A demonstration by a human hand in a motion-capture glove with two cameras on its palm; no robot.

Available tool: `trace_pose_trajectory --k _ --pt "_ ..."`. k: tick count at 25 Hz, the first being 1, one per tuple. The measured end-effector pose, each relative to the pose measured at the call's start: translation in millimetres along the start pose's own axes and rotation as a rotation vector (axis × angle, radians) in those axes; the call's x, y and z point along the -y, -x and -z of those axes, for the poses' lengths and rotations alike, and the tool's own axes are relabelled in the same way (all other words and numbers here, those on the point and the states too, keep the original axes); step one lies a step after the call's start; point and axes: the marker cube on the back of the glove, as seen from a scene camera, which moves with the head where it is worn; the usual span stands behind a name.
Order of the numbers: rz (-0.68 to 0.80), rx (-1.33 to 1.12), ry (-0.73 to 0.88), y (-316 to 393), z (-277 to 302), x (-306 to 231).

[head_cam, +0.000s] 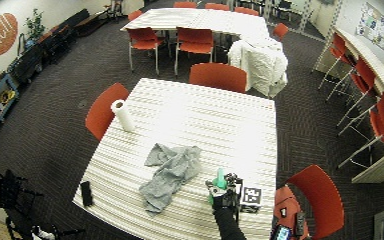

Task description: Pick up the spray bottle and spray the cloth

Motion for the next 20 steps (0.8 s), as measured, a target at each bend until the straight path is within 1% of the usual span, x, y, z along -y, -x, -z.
trace_pose_trajectory --k 3,11,15,20 --pt "0.017 0.001 0.005 16.5 6.0 5.7" --pt "0.077 0.005 -0.005 86.9 23.4 5.4" --pt "0.094 -0.003 0.009 97.9 23.6 3.3" --pt "0.058 -0.013 0.030 94.1 19.3 1.5"
